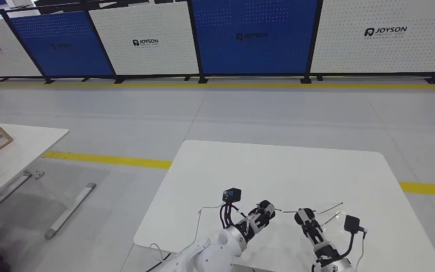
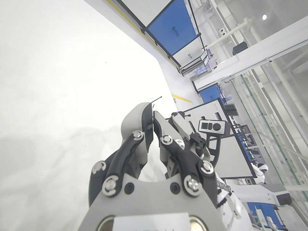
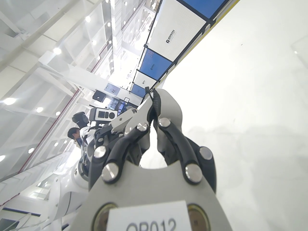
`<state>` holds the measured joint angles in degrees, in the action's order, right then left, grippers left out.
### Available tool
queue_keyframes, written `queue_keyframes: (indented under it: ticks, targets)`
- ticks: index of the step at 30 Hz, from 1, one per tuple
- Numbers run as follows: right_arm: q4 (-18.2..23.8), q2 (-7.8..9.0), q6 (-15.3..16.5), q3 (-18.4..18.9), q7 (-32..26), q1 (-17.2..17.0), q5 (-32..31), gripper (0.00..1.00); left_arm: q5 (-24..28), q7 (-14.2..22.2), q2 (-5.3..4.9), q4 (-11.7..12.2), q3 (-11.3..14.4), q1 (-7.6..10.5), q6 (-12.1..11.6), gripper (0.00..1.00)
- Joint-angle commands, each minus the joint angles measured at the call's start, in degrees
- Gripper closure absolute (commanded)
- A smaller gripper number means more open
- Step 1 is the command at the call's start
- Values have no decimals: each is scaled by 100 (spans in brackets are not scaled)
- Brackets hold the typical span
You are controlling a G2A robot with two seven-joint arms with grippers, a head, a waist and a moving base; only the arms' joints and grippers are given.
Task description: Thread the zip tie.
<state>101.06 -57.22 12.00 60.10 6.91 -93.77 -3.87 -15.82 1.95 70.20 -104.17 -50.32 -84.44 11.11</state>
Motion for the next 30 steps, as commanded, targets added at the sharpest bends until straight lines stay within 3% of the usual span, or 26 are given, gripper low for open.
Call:
queue_keyframes:
  ticks: [1, 13, 30]
  targets:
    - [-30, -22, -13, -1, -58, 37, 26, 100, 0, 0, 0, 0, 0, 0, 0, 100]
    - [-88, -133, 94, 88, -52, 13, 11, 100, 0, 0, 0, 0, 0, 0, 0, 100]
    - [-148, -291, -36, 37, -381, 116, -82, 100, 0, 0, 0, 0, 0, 0, 0, 100]
